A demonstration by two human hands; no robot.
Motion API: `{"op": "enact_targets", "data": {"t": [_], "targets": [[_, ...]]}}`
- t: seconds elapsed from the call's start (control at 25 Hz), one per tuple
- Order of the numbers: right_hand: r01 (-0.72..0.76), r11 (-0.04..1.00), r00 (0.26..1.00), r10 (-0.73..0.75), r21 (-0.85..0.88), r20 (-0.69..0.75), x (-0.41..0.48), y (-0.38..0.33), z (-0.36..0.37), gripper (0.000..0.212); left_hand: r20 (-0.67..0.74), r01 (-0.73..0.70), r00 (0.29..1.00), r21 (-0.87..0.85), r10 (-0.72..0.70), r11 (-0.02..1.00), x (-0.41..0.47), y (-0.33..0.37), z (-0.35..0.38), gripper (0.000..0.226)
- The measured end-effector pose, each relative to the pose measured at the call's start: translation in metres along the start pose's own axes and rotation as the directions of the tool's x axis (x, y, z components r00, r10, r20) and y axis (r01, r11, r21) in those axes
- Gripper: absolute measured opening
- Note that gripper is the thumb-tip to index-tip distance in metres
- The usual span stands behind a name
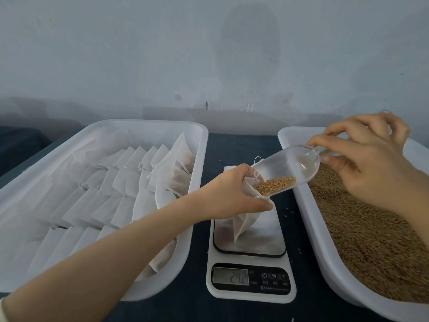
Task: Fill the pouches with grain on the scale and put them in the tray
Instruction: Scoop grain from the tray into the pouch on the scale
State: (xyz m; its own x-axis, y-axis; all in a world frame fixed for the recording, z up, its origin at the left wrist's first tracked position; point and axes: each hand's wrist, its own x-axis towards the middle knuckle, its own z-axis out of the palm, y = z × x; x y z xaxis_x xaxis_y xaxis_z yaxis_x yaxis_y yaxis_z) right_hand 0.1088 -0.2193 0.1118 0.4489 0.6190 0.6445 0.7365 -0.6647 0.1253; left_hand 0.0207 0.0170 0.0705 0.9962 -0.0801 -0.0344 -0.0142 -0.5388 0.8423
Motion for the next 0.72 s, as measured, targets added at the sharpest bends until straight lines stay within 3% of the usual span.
{"op": "enact_targets", "data": {"t": [0.48,0.6,0.72], "targets": [[-0.013,1.0,1.0,0.013,-0.012,0.021,-0.0006,0.0012,-0.0019,0.028,0.006,0.011,1.0,0.001,-0.011,1.0,-0.0015,0.0023,-0.0006,0.046],[-0.057,0.998,0.995,0.054,0.034,0.088,-0.0024,0.0045,0.0003,0.024,0.005,0.018,1.0,0.008,-0.018,1.0,-0.0017,0.002,-0.0008,0.047],[-0.209,0.968,0.952,0.17,0.138,0.254,-0.003,0.0094,0.001,0.031,-0.004,0.016,1.0,0.022,-0.016,1.0,-0.0016,0.002,-0.0003,0.044]]}}
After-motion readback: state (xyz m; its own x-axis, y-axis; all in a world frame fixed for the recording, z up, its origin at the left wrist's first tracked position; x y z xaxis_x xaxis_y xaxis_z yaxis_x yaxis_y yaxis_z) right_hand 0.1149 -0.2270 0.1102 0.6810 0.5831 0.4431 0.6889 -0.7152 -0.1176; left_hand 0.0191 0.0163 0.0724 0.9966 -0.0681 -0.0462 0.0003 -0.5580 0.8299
